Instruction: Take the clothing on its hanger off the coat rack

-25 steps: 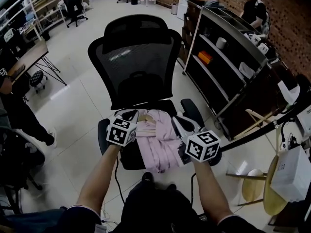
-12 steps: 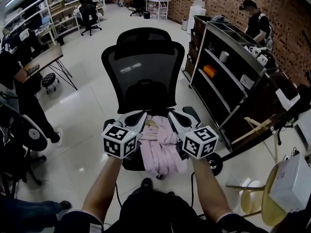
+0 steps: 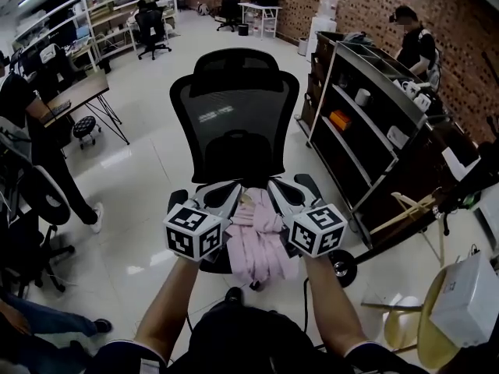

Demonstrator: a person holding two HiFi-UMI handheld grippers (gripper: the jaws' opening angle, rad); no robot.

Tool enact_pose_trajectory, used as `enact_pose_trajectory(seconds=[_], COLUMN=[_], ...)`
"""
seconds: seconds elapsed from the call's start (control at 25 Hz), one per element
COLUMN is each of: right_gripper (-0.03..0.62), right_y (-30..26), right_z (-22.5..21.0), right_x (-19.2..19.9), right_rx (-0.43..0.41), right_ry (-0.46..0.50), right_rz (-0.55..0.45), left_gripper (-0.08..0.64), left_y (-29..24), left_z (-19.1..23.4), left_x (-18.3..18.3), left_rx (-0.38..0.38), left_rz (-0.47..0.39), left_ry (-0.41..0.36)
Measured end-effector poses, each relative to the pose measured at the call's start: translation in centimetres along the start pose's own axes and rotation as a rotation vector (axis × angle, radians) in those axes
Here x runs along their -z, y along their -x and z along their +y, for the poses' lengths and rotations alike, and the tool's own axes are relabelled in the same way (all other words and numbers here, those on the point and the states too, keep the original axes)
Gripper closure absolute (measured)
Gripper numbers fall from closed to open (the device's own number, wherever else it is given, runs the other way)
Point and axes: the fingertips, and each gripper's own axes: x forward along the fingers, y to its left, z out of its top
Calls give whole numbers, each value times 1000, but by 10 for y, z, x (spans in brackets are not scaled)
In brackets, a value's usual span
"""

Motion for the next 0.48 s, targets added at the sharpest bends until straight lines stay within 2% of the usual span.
enact_pose_trajectory(seconds=[0.48], right_gripper=[592], right_y=[10], right_z=[-6], right_x=[-14], right_rx=[14], right_ry=[14], right_rz=[-25], left_gripper=[549], left_y=[-10], left_z=[-14], left_x=[-5], left_rx=[22], left_rz=[-2], left_ry=[-24])
